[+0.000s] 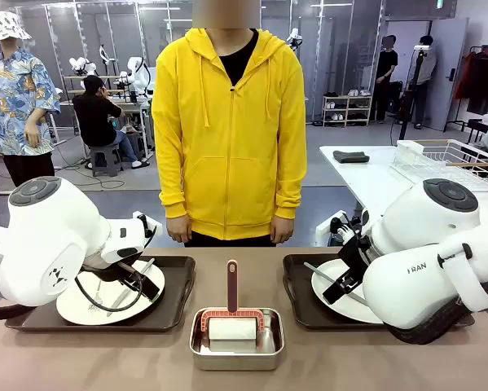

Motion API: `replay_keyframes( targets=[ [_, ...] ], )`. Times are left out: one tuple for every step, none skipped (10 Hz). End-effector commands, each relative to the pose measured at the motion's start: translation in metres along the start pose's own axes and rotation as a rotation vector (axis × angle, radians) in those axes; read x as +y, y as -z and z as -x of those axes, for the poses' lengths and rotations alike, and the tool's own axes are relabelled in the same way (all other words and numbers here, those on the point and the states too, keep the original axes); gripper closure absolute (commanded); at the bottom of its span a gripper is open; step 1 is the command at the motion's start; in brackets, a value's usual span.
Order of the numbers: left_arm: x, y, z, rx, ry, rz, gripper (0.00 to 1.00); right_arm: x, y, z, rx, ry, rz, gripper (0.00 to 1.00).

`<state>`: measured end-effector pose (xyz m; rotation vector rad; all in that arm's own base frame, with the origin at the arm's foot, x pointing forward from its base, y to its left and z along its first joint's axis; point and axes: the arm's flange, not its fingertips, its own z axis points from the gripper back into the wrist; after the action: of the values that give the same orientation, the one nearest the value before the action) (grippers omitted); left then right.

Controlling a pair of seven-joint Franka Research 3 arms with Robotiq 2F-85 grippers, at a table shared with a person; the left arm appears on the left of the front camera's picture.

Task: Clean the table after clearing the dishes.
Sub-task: When the left (or right) Handle tray is removed, use the left hand (or right hand) to clean the left (or right) side of the table with the Lint Roller.

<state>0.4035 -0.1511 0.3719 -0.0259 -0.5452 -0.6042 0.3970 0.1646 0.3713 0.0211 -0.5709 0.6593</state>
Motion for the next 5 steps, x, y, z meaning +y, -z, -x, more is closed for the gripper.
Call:
replay_keyframes(
  targets=[
    [-0.0001,0.0,0.0,0.0,0.0,0.0,0.0,0.0,0.0,0.0,0.0,0.0,0.0,0.0],
    [-0.0001,0.0,0.0,0.0,0.0,0.0,0.0,0.0,0.0,0.0,0.0,0.0,0.0,0.0],
    [-0.0001,0.0,0.0,0.0,0.0,0.0,0.0,0.0,0.0,0.0,0.0,0.0,0.0,0.0],
    [-0.0001,0.0,0.0,0.0,0.0,0.0,0.0,0.0,0.0,0.0,0.0,0.0,0.0,0.0],
    [-0.0001,0.0,0.0,0.0,0.0,0.0,0.0,0.0,0.0,0.0,0.0,0.0,0.0,0.0]
  ],
)
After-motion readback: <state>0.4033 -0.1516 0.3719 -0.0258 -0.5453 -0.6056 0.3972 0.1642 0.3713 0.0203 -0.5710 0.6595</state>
